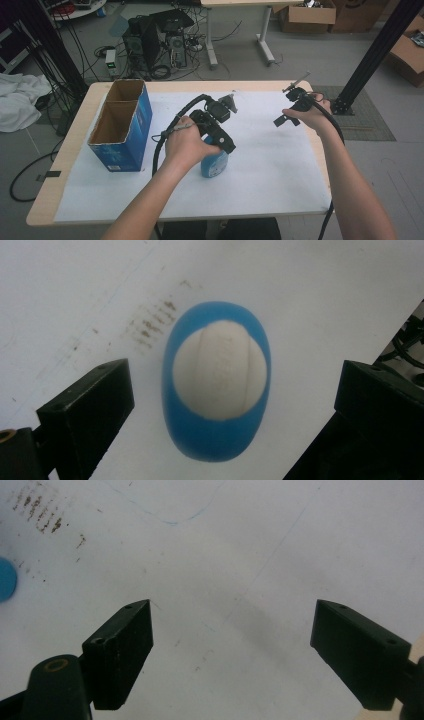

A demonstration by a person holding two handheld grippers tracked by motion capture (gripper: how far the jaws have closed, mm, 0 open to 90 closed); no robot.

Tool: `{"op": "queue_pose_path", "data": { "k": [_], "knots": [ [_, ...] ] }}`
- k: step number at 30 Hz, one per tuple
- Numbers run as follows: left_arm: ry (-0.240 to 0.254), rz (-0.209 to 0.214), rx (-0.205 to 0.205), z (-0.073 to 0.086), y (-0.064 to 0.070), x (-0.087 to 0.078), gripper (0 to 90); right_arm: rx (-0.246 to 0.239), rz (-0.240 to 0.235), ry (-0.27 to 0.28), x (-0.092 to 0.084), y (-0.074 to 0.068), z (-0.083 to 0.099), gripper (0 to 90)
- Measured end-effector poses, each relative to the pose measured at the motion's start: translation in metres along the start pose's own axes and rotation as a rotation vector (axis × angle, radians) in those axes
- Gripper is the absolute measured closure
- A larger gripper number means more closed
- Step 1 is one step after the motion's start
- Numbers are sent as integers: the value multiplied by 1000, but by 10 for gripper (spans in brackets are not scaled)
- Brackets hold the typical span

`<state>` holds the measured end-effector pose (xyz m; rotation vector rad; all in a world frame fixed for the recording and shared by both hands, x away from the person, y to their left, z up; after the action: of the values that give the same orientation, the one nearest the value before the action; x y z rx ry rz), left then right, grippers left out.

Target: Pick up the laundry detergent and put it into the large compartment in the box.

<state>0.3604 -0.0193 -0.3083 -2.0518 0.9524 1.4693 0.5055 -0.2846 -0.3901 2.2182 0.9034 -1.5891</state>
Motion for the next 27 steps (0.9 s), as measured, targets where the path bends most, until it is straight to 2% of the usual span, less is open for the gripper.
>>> {"op": "queue_pose_path", "data": {
  "k": [5, 13, 27],
  "knots": [
    [-35, -26, 12, -4, 0, 9, 44, 7, -1, 6, -2, 1, 2, 172],
    [-89, -42, 28, -7, 3, 22, 74, 15, -4, 9, -3, 2, 4, 173],
    [-149, -87, 41, -7, -1, 34, 120, 17, -4, 12, -3, 4, 6, 173]
  ]
}}
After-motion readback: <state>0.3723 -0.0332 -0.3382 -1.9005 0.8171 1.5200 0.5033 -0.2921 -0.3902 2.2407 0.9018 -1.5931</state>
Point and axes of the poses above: each handheld gripper's, and its own axes: x roughly forward along the jaws, z roughly out of its underside, y roughly to its right, the point moved 5 cm from there along x, roughly forward along the jaws, and after that the axes turned 1 degree about z, right-handed, at the moved point
